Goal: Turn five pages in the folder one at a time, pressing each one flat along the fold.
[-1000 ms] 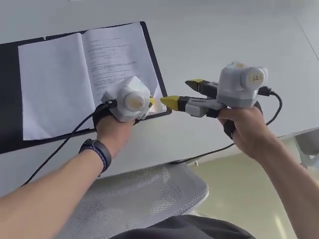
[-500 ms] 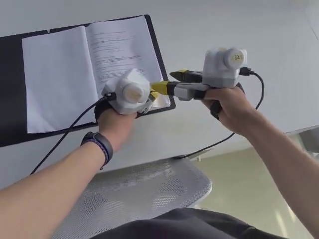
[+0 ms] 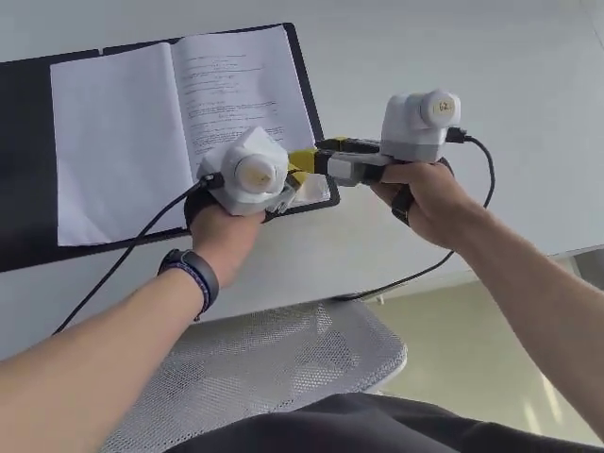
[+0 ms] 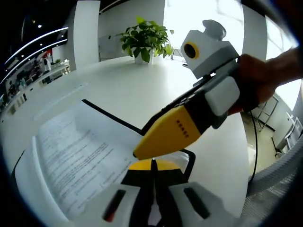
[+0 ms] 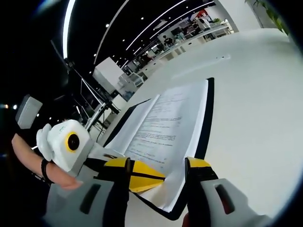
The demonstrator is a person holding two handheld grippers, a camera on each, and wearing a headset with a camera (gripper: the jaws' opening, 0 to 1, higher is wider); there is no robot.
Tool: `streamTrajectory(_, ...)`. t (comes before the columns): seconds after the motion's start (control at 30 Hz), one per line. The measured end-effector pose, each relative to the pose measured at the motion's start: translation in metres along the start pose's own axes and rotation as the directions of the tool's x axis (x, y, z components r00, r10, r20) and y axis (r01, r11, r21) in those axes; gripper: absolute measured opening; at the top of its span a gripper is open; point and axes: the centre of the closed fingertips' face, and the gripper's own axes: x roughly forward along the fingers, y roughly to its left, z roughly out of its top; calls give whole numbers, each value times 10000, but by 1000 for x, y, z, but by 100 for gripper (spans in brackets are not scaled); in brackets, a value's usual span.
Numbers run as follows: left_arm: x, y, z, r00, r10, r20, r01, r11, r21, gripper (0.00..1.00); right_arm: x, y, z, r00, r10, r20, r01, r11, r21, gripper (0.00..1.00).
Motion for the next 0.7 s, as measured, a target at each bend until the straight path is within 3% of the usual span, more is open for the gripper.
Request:
streamTrajectory(0.37, 1, 1, 1, 10000, -37, -12, 37, 10000, -44, 0, 6, -18, 4, 9998, -16, 194, 2, 9976, 689, 31)
streamTrajectory(0.7, 0, 1, 1, 10000, -44, -59, 44, 10000, -19, 0, 6, -38, 3, 9966, -744, 350, 686, 9870, 1450, 0)
